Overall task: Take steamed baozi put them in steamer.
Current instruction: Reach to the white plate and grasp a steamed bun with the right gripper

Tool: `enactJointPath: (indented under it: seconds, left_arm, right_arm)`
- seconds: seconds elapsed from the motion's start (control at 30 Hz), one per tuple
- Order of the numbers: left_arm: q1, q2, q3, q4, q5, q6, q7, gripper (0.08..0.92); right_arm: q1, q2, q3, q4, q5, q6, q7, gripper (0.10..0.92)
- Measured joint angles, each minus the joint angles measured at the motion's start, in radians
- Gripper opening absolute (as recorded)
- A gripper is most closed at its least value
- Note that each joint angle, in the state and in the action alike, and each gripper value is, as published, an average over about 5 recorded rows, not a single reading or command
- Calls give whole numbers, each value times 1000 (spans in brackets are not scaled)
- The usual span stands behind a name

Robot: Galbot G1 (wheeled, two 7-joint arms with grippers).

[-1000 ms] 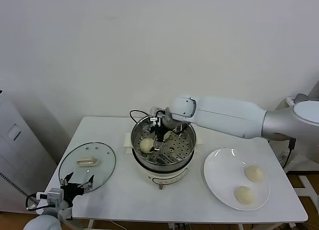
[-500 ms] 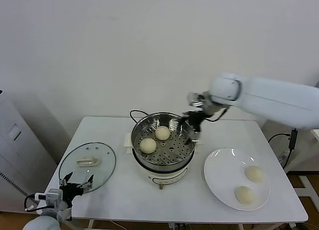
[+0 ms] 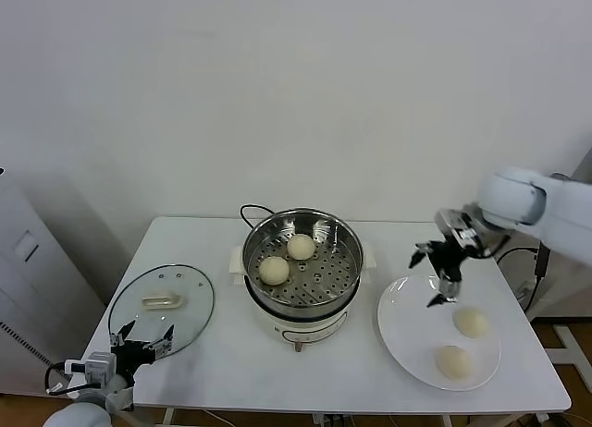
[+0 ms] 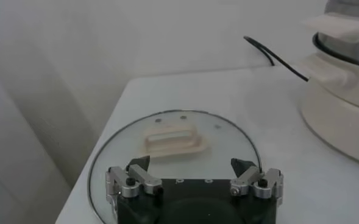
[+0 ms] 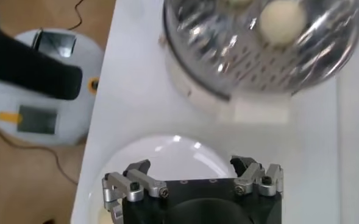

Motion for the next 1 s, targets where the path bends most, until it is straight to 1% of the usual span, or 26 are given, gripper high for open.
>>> enactJointPath:
  seconds: [0.2,0.4,1.0]
  left_arm:
    - [-2,0,0,-4,0,3,-1,823]
    - [-4,3,2,-3,-1,4,-1,823]
    - [-5,-1,9,2,0,4,-1,823]
  right_arm:
    - [-152,-52,106,-16,-91,35,-21,823]
    - [-321,-70,232,-37,-167,58,-29,823]
    - [-641,-67,480,-100,-305,66,-18,823]
